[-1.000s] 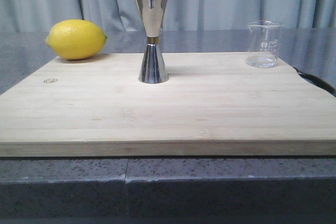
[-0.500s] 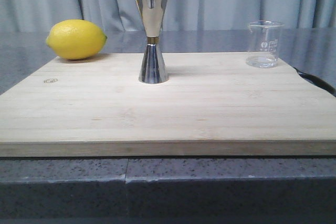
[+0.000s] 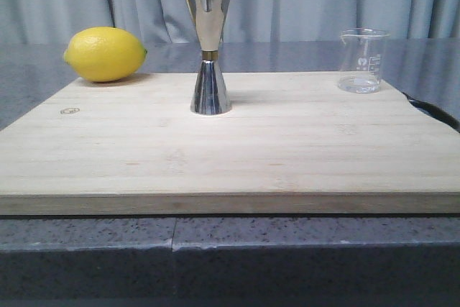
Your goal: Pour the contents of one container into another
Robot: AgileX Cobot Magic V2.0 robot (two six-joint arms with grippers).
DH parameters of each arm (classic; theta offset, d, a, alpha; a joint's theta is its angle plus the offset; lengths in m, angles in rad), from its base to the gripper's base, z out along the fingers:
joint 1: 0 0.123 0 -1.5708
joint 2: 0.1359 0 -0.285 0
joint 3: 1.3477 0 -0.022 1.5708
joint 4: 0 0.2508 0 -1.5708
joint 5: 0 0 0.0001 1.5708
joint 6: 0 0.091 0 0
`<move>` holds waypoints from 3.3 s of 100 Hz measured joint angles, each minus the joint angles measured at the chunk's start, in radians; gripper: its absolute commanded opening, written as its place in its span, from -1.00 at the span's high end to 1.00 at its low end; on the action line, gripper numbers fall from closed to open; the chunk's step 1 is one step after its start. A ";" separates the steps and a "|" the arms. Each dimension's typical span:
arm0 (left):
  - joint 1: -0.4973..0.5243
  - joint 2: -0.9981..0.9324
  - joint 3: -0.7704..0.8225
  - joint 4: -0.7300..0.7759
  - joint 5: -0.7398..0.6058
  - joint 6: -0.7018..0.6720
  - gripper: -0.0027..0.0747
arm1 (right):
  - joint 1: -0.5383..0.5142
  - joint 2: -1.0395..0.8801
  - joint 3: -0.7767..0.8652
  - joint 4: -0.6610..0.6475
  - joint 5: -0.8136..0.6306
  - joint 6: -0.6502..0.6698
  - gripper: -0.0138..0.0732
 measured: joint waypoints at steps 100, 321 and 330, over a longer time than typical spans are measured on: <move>0.030 -0.176 0.299 0.000 -0.320 -0.002 0.98 | 0.000 0.000 0.002 0.002 -0.007 0.000 0.85; 0.030 -0.176 0.299 0.000 -0.320 -0.004 0.98 | -0.162 -0.425 0.462 -0.420 0.026 0.252 0.85; 0.030 -0.176 0.299 0.000 -0.320 -0.004 0.98 | -0.162 -0.425 0.466 -0.830 0.049 0.647 0.85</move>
